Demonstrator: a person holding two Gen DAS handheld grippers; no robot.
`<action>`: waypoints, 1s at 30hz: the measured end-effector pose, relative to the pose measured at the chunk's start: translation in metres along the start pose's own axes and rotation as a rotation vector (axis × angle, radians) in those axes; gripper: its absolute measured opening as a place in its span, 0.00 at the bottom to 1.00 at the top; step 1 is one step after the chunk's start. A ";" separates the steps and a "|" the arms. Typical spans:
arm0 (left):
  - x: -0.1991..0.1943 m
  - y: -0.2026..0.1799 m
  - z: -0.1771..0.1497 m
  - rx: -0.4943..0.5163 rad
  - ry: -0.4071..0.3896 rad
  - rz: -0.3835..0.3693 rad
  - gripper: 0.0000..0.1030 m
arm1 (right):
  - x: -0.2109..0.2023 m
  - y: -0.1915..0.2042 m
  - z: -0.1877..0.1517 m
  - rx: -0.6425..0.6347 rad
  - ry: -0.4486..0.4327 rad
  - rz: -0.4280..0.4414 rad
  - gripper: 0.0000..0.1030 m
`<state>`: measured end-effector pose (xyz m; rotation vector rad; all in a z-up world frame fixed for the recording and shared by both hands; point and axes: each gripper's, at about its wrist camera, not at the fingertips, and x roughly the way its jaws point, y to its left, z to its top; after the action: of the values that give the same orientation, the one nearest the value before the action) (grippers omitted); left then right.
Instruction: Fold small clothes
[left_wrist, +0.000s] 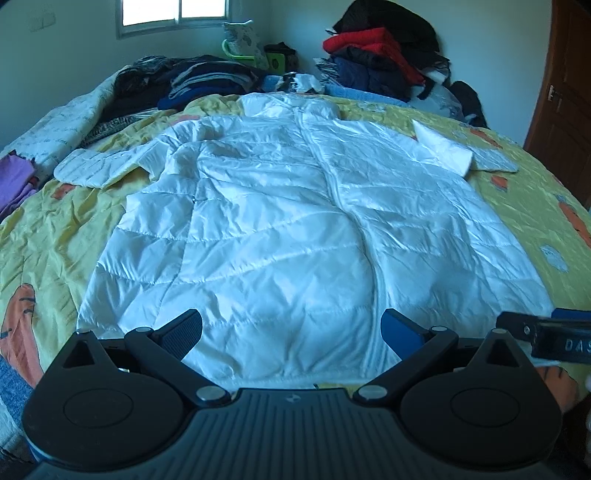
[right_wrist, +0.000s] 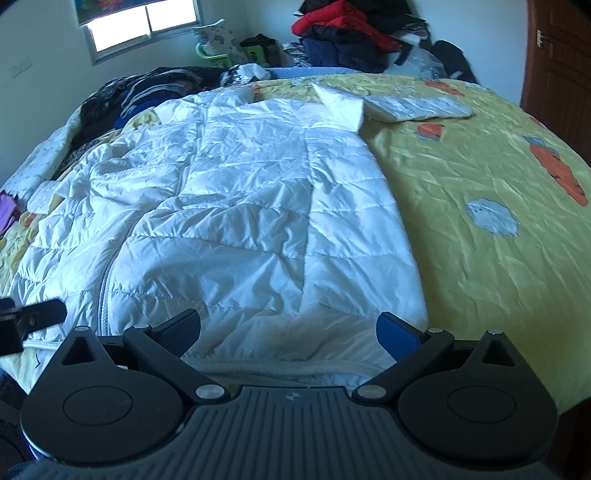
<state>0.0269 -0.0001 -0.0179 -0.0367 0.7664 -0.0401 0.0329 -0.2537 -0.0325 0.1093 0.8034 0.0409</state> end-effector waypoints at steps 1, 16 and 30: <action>0.003 0.001 0.002 -0.008 0.010 -0.004 1.00 | 0.002 0.000 0.002 -0.004 0.003 -0.002 1.00; 0.067 0.000 0.060 -0.027 0.073 0.031 1.00 | 0.063 0.003 0.075 -0.032 0.069 0.009 1.00; 0.159 -0.004 0.135 -0.024 0.126 0.055 1.00 | 0.159 0.011 0.159 -0.086 0.133 0.022 1.00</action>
<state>0.2350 -0.0090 -0.0305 -0.0363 0.8935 0.0193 0.2582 -0.2432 -0.0354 0.0343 0.9323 0.1042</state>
